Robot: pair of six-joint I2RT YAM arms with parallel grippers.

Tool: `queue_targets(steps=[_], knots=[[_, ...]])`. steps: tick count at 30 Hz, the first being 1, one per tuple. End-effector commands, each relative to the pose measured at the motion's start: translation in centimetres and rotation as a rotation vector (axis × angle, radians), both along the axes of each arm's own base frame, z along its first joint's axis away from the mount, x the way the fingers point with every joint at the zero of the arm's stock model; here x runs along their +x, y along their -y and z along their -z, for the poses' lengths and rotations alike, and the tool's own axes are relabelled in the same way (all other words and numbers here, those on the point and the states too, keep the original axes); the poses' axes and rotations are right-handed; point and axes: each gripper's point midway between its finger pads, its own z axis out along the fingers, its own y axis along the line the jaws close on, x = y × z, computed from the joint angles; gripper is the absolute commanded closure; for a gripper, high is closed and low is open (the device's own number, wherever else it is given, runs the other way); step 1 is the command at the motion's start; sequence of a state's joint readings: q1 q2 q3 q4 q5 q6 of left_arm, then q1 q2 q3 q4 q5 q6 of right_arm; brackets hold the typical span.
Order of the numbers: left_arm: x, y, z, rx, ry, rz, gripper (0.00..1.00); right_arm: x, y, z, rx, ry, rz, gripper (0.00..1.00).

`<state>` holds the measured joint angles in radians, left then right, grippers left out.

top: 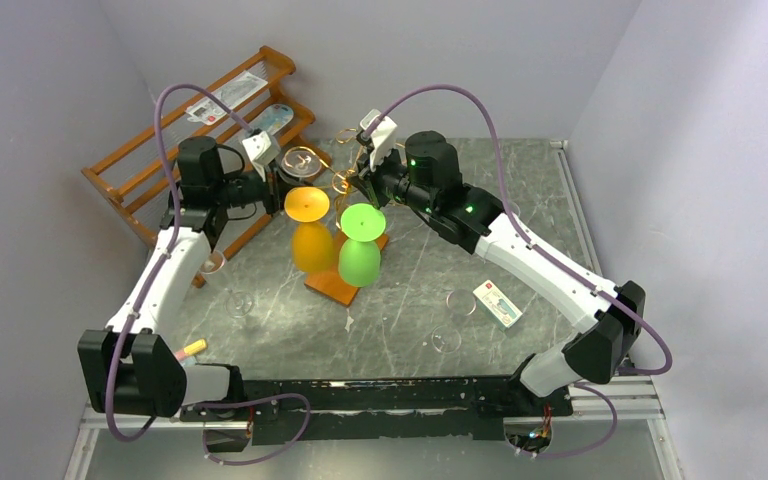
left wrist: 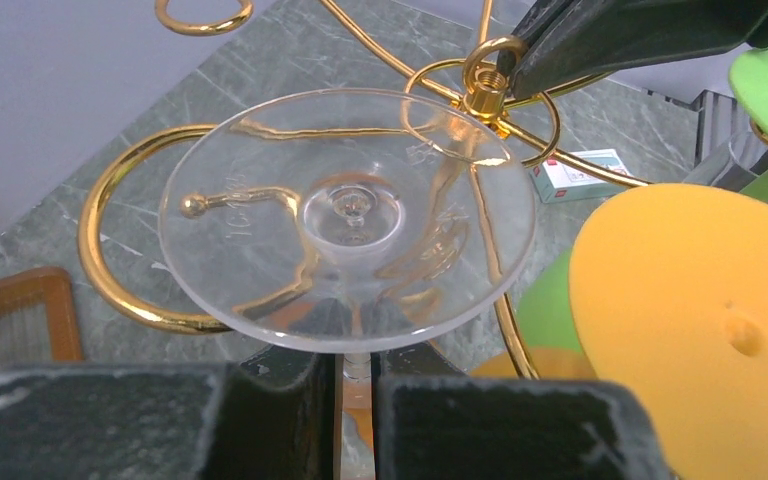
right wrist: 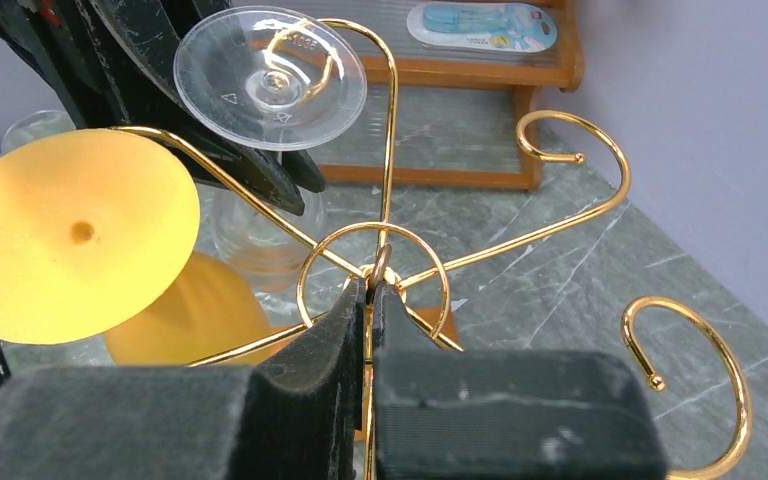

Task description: Place the wine glass upside down on the wine glass rack

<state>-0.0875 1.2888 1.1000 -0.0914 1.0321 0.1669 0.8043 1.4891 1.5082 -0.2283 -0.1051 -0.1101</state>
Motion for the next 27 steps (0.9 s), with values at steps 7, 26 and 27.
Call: queue_targets(steps=[7,26,27], knots=[[1.7,0.2,-1.3,-0.048,0.024,-0.014,0.95,-0.4,0.3,-2.8,0.065,0.061,-0.012,1.00],[2.1,1.6,-0.8,-0.108,-0.049,0.015,0.95,-0.4,0.1,-2.7,0.066,0.061,-0.020,1.00],[2.2,1.7,-0.8,-0.113,-0.050,0.011,0.95,-0.4,0.2,-2.8,0.068,0.062,-0.018,1.00]])
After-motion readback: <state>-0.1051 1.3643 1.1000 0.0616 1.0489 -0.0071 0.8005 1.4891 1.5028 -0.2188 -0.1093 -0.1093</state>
